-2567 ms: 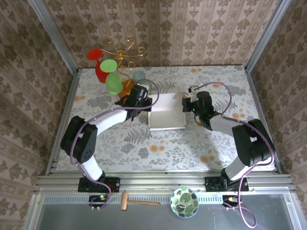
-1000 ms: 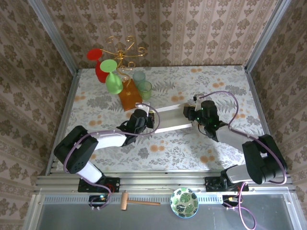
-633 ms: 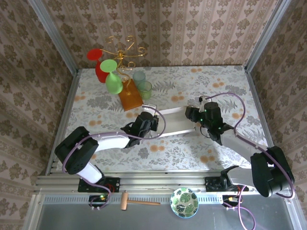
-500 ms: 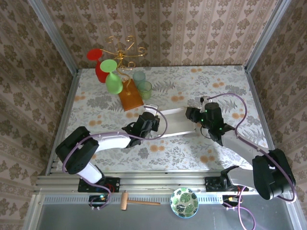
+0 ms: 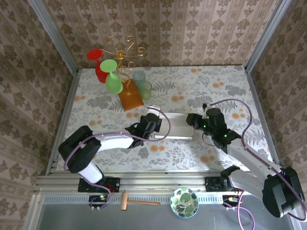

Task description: Fold the paper box

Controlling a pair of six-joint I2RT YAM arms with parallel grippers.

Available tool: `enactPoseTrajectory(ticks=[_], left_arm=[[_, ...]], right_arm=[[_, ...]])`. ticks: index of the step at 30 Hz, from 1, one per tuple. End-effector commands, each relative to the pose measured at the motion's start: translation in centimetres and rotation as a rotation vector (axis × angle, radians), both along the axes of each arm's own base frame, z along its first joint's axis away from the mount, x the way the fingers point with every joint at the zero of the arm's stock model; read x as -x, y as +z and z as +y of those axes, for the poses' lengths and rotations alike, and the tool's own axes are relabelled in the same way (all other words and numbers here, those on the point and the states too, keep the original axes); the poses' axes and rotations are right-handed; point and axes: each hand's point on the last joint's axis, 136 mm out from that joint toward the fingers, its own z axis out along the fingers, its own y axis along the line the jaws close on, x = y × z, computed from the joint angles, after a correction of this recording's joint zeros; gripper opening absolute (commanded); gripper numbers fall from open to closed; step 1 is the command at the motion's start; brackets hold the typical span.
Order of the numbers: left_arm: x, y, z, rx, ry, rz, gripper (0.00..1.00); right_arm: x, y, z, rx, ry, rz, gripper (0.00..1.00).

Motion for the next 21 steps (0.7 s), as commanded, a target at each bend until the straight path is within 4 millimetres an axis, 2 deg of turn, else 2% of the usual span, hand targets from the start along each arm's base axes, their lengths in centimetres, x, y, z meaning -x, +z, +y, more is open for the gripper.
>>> enactPoseTrajectory(ticks=[1, 7, 12, 17, 21], left_arm=[[1.0, -2.6, 0.7, -0.118, -0.013, 0.044, 0.0], [1.2, -3.1, 0.7, -0.129, -0.006, 0.042, 0.0], [1.3, -3.2, 0.6, -0.133, -0.003, 0.034, 0.0], [1.4, -3.2, 0.5, -0.138, -0.002, 0.029, 0.0], [1.4, -3.1, 0.4, -0.139, -0.002, 0.024, 0.0]], right_arm=[[1.4, 1.4, 0.5, -0.075, -0.012, 0.035, 0.48], [2.8, 1.9, 0.7, -0.24, -0.079, 0.125, 0.47], [3.2, 3.9, 0.8, -0.379, -0.149, 0.148, 0.46], [2.9, 5.4, -0.7, -0.509, -0.341, 0.216, 0.45], [1.5, 5.9, -0.4, -0.657, -0.472, 0.263, 0.45]])
